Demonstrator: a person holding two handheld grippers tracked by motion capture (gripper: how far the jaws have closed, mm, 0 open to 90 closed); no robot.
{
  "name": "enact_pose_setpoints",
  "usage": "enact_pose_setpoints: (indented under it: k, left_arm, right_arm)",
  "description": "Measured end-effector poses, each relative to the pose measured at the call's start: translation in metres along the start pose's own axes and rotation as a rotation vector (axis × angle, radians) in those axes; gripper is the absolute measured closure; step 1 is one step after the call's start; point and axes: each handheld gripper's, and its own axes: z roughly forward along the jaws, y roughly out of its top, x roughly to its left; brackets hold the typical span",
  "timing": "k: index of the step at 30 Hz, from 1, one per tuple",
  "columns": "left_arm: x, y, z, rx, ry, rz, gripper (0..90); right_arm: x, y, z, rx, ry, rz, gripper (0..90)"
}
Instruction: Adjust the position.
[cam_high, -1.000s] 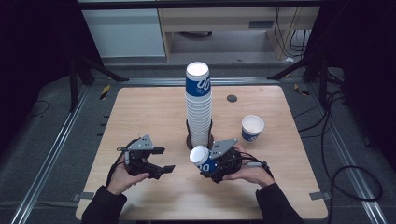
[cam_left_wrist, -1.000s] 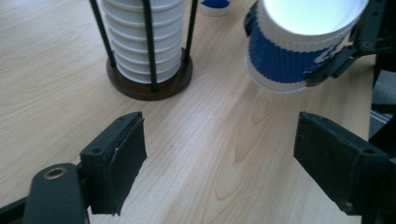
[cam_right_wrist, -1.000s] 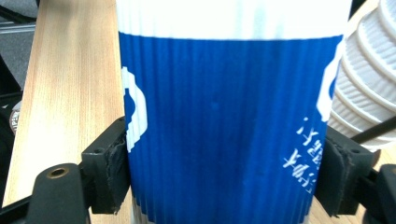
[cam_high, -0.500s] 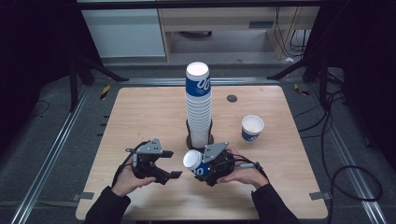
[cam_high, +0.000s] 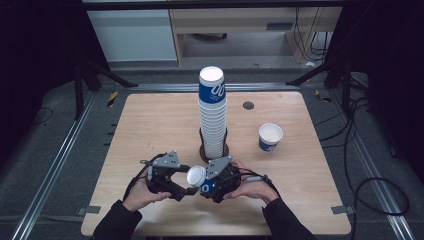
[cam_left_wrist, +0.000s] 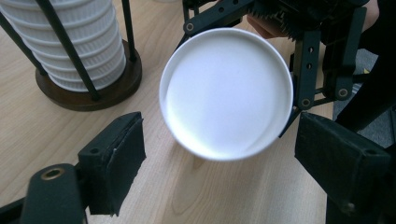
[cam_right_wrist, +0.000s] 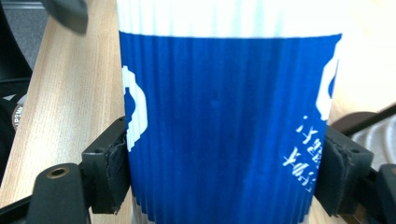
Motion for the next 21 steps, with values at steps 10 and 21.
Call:
enact_pose_setpoints:
  k: [10, 21]
  left_arm:
    - [-0.003, 0.0, 0.007, 0.047, -0.013, 0.013, 19.7]
    - [-0.003, -0.002, 0.011, 0.074, -0.008, 0.009, 25.0]
  right_arm:
    - [0.006, 0.006, 0.01, 0.013, 0.026, -0.019, 20.2]
    - [0.009, 0.009, 0.015, 0.027, 0.035, -0.035, 20.1]
